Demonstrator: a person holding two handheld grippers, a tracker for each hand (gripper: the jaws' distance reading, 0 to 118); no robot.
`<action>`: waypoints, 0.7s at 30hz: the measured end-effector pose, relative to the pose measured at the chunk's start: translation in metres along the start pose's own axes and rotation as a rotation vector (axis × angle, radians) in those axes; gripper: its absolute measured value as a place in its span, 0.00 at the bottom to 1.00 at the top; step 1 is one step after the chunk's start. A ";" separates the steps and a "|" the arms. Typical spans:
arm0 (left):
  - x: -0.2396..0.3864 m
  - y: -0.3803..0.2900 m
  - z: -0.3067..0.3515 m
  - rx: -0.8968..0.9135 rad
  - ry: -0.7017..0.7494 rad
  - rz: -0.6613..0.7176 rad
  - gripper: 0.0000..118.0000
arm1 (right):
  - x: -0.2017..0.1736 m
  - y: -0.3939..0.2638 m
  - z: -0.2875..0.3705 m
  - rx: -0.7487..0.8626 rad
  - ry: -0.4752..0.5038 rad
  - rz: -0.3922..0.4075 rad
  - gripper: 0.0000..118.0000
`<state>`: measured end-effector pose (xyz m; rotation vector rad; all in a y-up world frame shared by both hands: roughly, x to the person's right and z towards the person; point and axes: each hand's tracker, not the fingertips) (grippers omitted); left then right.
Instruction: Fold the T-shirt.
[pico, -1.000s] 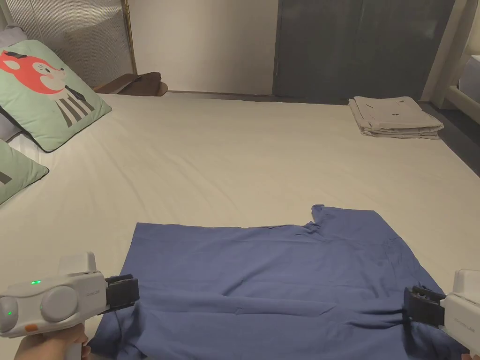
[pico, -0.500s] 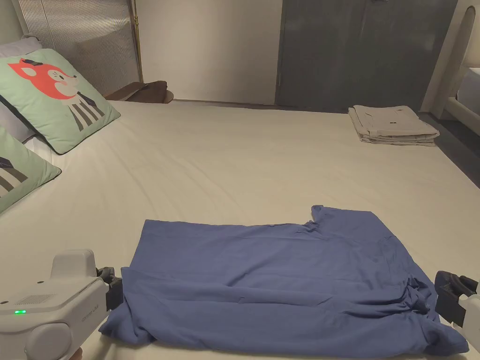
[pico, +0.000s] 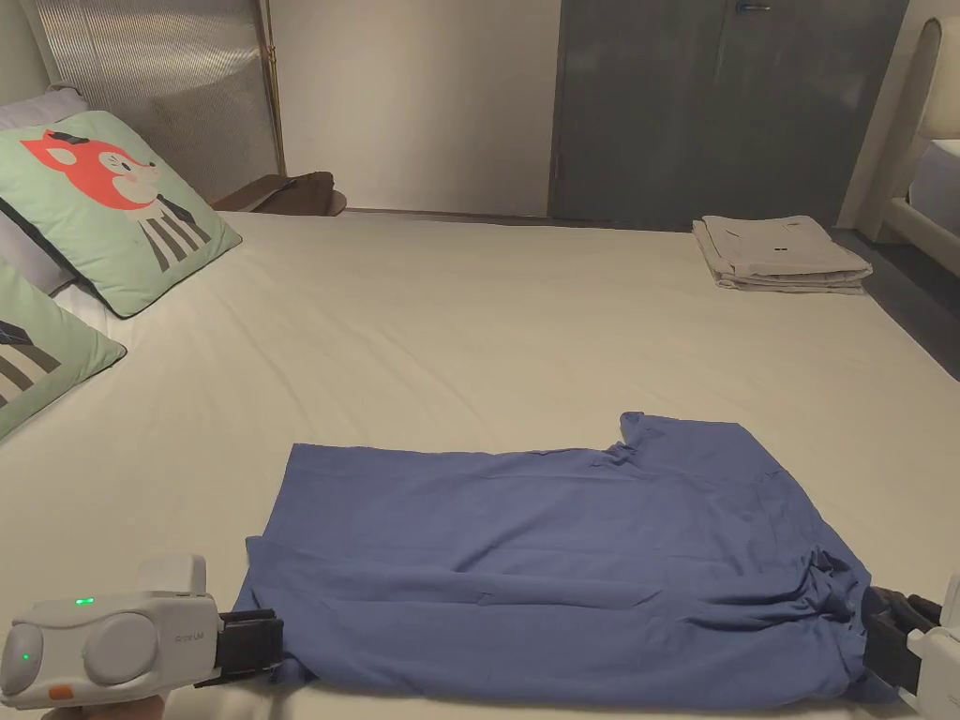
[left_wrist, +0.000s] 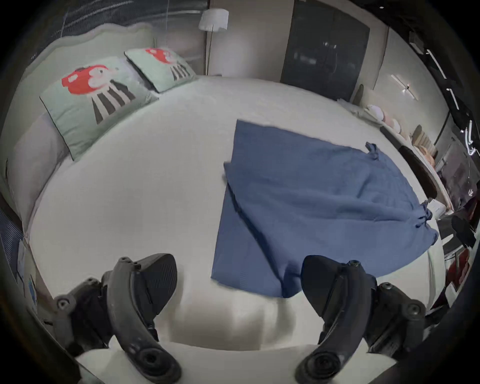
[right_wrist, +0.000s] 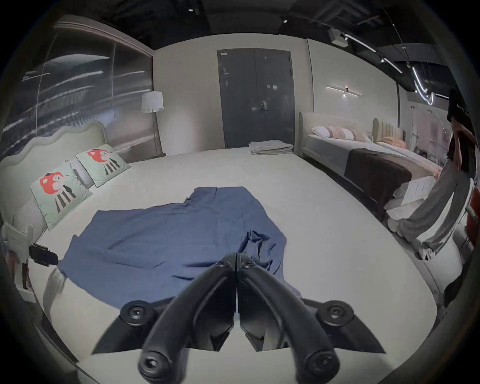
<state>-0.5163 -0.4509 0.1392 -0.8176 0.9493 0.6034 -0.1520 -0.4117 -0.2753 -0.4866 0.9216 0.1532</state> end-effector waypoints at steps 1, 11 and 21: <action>-0.002 0.000 -0.006 -0.006 -0.002 0.015 0.74 | 0.003 -0.001 -0.001 -0.008 -0.001 -0.001 0.00; 0.000 -0.004 0.001 0.020 -0.010 0.074 0.05 | 0.034 -0.018 -0.038 -0.177 -0.087 -0.017 0.79; 0.004 -0.003 0.010 0.037 -0.004 0.066 0.05 | 0.043 -0.024 -0.076 -0.401 -0.020 -0.087 0.29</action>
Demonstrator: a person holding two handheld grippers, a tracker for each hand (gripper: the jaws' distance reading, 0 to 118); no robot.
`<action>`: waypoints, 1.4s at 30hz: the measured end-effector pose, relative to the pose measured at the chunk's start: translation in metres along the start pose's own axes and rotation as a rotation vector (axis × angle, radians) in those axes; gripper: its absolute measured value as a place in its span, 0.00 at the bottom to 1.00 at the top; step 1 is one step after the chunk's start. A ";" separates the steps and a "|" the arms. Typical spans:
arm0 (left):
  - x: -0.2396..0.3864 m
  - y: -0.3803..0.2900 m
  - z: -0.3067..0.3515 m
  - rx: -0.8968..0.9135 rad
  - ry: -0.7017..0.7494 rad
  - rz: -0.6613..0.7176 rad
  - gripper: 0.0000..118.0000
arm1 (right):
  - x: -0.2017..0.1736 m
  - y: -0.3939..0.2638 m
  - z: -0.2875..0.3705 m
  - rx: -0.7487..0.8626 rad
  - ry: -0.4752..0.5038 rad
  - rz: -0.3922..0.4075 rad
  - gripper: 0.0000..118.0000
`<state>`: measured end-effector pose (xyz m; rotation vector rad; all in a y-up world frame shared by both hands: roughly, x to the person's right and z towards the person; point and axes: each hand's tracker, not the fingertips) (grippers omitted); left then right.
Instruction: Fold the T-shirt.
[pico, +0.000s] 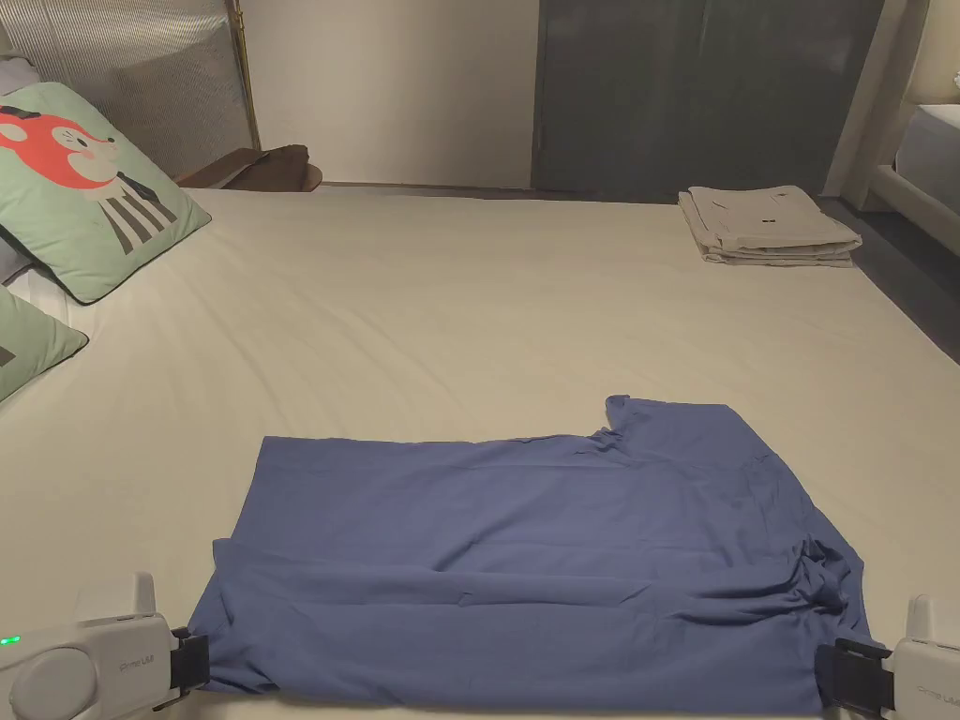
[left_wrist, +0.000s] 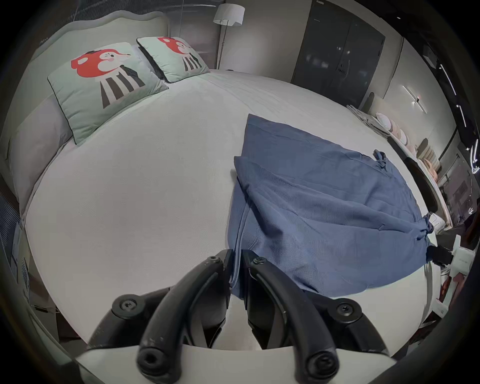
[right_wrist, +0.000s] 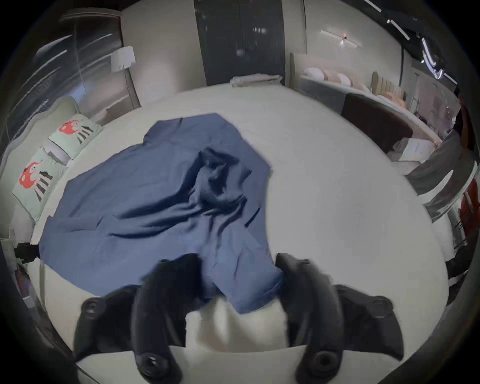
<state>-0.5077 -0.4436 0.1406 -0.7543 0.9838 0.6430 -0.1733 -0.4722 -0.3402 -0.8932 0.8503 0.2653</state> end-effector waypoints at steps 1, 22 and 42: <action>-0.001 0.001 -0.001 -0.001 0.003 -0.002 0.05 | -0.002 0.000 0.001 0.001 0.029 -0.005 0.15; -0.026 -0.042 0.077 -0.040 -0.018 0.010 0.04 | 0.009 -0.042 0.117 0.005 0.025 0.012 0.09; -0.032 -0.079 0.091 0.117 0.039 0.017 0.86 | 0.004 -0.071 0.128 0.122 -0.083 0.078 0.67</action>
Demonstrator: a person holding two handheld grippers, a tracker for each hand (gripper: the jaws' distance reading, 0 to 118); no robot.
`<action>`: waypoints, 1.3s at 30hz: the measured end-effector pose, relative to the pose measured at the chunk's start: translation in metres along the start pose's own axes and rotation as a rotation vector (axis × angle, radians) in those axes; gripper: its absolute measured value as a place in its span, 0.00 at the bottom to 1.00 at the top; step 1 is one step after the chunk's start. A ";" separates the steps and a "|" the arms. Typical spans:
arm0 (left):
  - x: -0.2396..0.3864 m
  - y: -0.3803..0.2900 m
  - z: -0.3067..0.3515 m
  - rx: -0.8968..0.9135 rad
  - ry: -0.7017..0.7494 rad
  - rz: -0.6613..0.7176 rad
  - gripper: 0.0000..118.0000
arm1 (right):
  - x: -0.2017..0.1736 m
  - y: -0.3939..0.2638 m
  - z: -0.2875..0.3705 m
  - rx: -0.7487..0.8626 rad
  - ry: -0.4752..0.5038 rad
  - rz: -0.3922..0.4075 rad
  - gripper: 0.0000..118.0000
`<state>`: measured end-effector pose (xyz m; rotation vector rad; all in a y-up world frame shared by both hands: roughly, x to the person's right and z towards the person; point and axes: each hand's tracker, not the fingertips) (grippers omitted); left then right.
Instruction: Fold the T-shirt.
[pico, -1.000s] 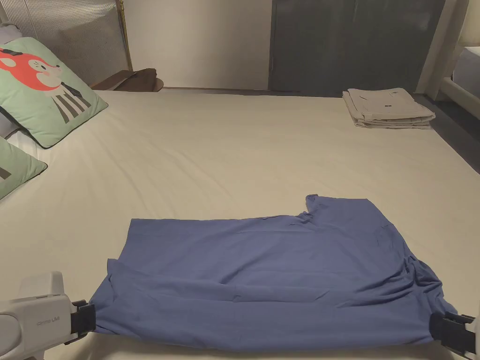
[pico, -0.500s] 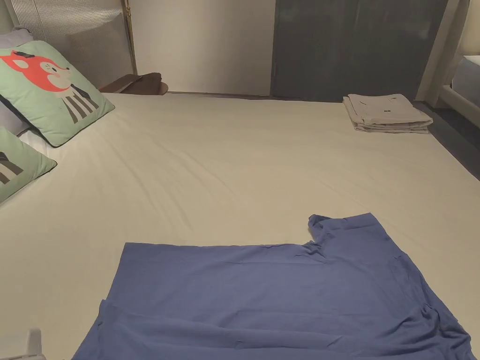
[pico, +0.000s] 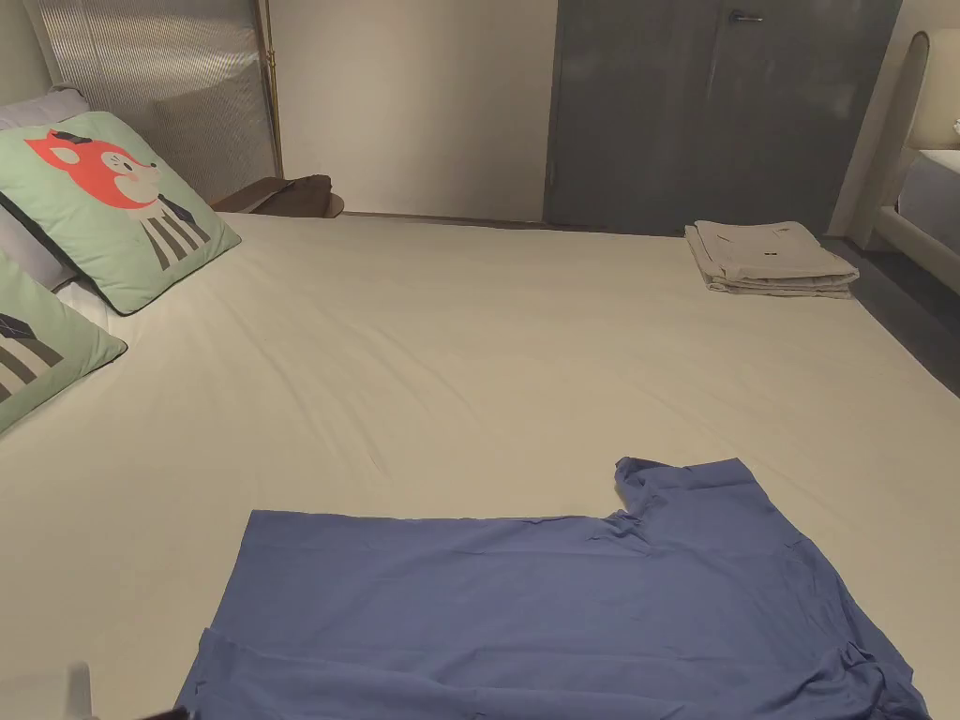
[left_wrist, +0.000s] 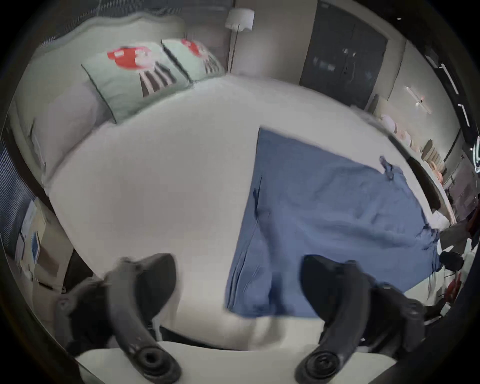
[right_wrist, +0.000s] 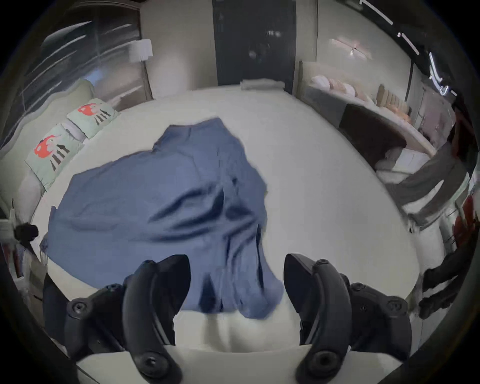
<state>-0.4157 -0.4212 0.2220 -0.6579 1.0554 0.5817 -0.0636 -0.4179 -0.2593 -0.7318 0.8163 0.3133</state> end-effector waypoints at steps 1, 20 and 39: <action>0.006 0.008 0.006 0.057 -0.008 0.015 0.86 | -0.003 0.009 0.005 0.067 -0.001 -0.005 0.67; 0.066 0.117 -0.014 0.341 -0.151 -0.039 0.00 | -0.077 0.092 -0.008 0.452 0.061 -0.018 0.00; 0.046 0.167 -0.225 -0.155 -0.016 0.001 0.46 | -0.065 0.099 -0.094 0.277 0.030 -0.012 0.00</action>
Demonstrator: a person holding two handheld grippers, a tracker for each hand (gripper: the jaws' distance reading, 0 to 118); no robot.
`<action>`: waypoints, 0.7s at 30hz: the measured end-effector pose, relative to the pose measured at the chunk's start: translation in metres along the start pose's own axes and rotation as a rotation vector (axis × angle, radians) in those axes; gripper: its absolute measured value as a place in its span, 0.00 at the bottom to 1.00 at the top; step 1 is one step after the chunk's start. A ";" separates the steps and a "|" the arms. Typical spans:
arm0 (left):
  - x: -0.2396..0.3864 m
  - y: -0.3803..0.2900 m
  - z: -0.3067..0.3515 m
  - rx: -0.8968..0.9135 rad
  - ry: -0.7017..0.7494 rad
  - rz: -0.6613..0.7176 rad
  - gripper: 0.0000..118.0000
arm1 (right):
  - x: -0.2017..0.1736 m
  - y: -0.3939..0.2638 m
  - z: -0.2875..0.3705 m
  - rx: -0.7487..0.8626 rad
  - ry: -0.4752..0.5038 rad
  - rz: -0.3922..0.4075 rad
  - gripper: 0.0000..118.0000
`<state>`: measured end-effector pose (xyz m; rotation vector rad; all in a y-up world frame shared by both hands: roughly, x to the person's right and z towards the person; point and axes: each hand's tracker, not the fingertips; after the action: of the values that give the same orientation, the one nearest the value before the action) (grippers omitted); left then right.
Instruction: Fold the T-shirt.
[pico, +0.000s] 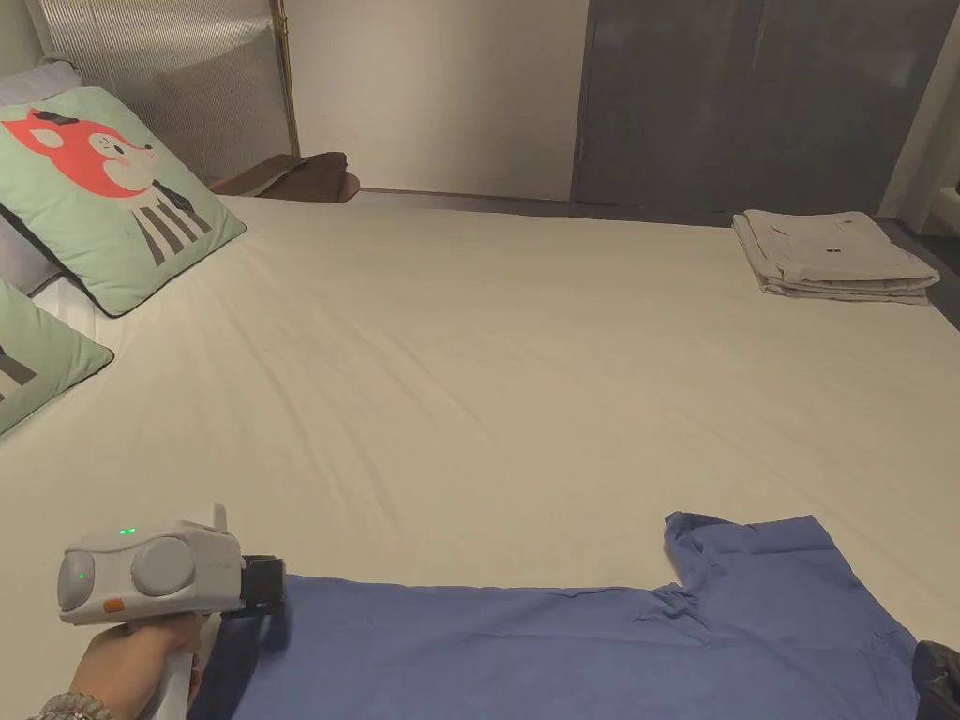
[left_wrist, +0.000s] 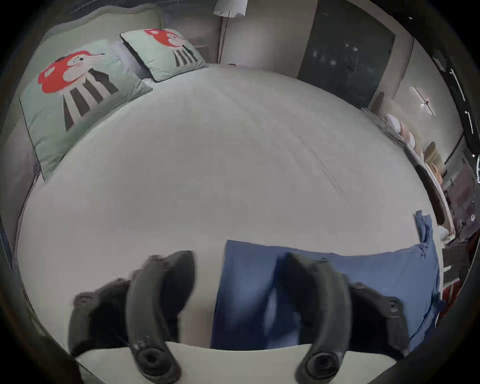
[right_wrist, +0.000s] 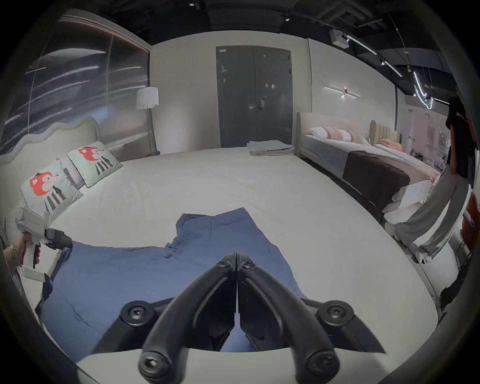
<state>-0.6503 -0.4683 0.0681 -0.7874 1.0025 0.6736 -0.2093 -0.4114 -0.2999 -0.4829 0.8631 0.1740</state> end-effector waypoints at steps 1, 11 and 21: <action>0.002 -0.001 -0.001 -0.004 0.006 0.000 0.41 | 0.002 0.000 -0.004 -0.007 -0.004 0.001 0.00; 0.011 -0.010 0.027 0.065 0.000 -0.059 0.05 | 0.012 0.036 -0.070 -0.164 -0.029 0.043 0.78; 0.005 -0.008 0.043 0.089 -0.017 -0.037 0.05 | 0.035 0.041 -0.179 -0.571 -0.086 0.029 0.67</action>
<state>-0.6221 -0.4368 0.0789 -0.7198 0.9936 0.5994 -0.3237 -0.4624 -0.4387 -0.9884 0.7297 0.4708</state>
